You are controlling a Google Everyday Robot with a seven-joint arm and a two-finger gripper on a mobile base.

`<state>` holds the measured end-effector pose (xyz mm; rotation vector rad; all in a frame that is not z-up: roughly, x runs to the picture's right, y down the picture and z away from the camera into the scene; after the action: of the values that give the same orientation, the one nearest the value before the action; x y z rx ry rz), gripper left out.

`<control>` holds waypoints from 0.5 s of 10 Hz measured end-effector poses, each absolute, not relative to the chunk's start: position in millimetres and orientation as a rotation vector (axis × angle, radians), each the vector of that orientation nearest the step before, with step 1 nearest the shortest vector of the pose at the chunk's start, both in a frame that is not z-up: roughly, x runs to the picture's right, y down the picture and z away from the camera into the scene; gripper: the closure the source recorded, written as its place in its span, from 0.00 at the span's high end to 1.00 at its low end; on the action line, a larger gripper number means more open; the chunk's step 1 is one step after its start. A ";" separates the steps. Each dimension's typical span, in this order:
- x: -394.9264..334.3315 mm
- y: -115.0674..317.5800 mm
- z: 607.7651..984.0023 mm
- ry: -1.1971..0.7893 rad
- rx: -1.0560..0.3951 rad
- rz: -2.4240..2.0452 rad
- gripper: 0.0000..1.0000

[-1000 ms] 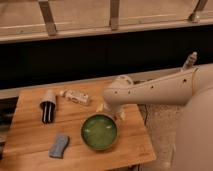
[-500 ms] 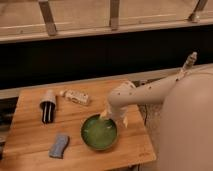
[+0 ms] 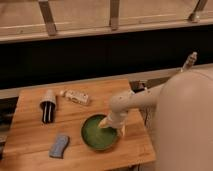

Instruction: Drag the ceramic bowl in a circle

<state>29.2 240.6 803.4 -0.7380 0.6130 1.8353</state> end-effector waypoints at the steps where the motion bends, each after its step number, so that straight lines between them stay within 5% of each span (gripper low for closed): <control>1: 27.8 237.3 798.3 0.591 -0.748 1.838 0.53; 5: 19.7 231.6 789.1 0.552 -0.761 1.833 0.13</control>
<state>19.7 231.6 789.1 -0.7613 0.5523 1.8326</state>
